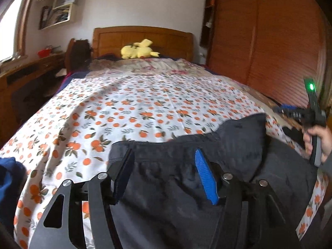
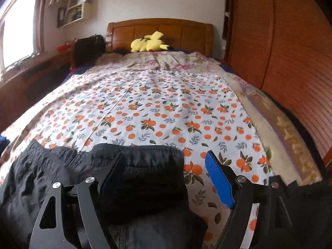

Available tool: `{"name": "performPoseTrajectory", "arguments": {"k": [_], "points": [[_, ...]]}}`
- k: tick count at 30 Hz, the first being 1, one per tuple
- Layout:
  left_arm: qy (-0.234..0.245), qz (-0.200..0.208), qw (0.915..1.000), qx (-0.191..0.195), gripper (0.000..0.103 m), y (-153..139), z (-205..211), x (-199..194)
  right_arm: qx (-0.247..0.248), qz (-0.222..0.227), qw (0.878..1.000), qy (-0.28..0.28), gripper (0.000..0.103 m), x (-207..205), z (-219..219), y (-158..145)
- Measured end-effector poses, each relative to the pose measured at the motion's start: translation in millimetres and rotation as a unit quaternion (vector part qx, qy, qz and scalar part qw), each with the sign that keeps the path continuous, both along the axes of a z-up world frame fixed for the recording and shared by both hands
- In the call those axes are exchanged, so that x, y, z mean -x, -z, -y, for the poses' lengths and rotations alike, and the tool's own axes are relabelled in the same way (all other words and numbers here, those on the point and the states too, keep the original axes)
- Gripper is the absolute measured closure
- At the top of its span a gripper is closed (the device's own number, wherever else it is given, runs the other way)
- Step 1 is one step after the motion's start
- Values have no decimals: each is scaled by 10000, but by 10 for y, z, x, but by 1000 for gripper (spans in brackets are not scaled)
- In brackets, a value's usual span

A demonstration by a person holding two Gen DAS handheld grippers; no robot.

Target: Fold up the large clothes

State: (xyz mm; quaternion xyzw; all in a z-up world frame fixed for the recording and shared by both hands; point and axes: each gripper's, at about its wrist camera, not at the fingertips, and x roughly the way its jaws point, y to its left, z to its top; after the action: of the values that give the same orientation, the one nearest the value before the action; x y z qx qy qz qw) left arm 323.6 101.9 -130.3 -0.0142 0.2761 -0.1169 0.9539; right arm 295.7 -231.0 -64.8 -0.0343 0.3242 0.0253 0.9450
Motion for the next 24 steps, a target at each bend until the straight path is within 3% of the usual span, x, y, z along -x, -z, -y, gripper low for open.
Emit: {"name": "performPoseTrajectory", "arguments": {"k": [1, 11, 19, 20, 22, 24], "points": [[43, -5, 10000, -16, 40, 12, 37, 8, 64, -20, 9999, -77, 38, 18, -55, -11], [288, -20, 9996, 12, 40, 61, 177, 101, 22, -568, 9914, -1176, 48, 130, -1000, 177], [271, -54, 9996, 39, 40, 70, 123, 116, 398, -1024, 9871, -1162, 49, -44, -1384, 479], [266, -64, 9996, 46, 40, 70, 104, 112, 398, -1083, 9868, -1135, 53, -81, -1381, 520], [264, -75, 9996, 64, 40, 76, 86, 109, 412, -1201, 9850, -1164, 88, -143, -1394, 605], [269, -84, 9996, 86, 40, 83, 74, 112, 382, -987, 9848, -1378, 96, -134, -1430, 613]]}}
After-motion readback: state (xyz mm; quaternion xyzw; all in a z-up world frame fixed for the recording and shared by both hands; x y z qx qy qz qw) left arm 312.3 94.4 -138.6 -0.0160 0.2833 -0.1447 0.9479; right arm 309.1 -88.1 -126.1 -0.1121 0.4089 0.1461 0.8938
